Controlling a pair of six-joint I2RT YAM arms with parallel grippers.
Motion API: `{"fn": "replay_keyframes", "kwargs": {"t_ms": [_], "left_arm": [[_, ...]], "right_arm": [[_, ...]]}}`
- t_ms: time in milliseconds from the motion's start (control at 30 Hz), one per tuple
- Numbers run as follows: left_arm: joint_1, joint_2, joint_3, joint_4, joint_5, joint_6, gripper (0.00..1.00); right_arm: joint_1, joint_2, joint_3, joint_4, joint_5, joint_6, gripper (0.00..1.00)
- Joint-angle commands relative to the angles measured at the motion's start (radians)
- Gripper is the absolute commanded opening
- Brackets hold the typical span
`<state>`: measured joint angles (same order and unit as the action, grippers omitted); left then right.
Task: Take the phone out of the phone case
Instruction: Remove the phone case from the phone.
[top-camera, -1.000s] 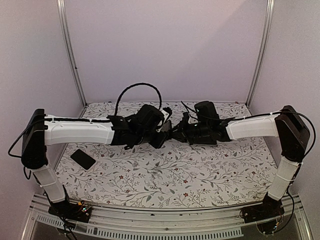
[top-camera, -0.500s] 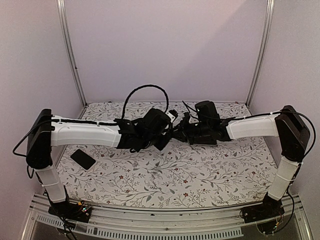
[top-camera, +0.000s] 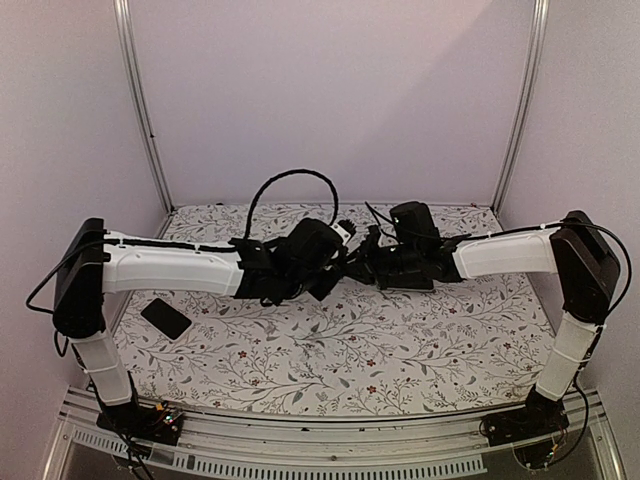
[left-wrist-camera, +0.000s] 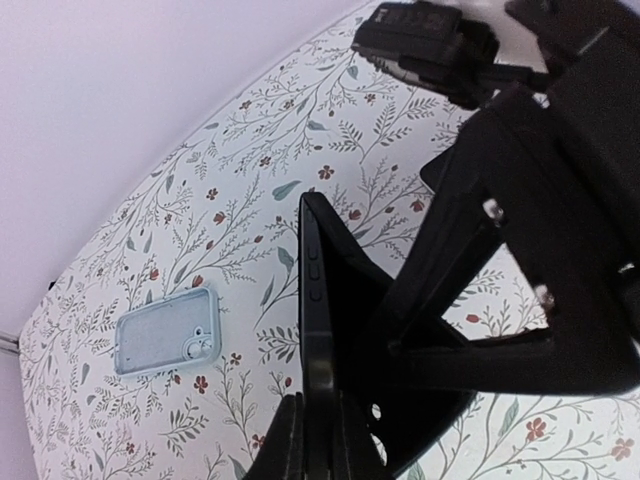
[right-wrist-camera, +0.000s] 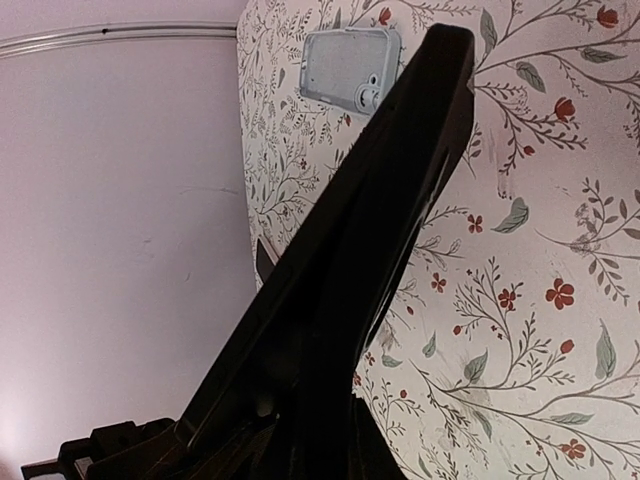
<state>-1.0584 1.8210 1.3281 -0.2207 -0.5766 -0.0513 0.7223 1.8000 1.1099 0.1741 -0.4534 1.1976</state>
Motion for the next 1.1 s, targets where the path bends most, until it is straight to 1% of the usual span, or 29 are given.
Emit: {"fn": "replay_keyframes", "kwargs": {"t_ms": [0, 200, 333, 667, 967, 1067], "left_arm": [[-0.001, -0.027, 0.005, 0.054, -0.032, -0.02, 0.0], [0.002, -0.083, -0.025, 0.091, -0.043, -0.036, 0.0], [0.004, -0.13, -0.058, 0.136, -0.025, -0.034, 0.0], [0.006, -0.204, -0.107, 0.161, -0.008, -0.053, 0.0], [0.022, -0.257, -0.128, 0.14, -0.048, -0.09, 0.0], [0.025, -0.27, -0.138, 0.131, -0.086, -0.107, 0.0]], "right_arm": [[0.004, -0.026, 0.042, 0.059, -0.016, -0.003, 0.0], [0.005, -0.016, 0.039, 0.045, 0.017, 0.001, 0.0], [0.005, 0.005, 0.039, 0.033, 0.031, -0.006, 0.0], [0.0, 0.025, 0.034, 0.009, 0.076, -0.068, 0.0], [-0.045, 0.013, -0.002, 0.002, 0.07, -0.118, 0.0], [-0.063, -0.004, -0.014, -0.011, 0.086, -0.159, 0.0]]}}
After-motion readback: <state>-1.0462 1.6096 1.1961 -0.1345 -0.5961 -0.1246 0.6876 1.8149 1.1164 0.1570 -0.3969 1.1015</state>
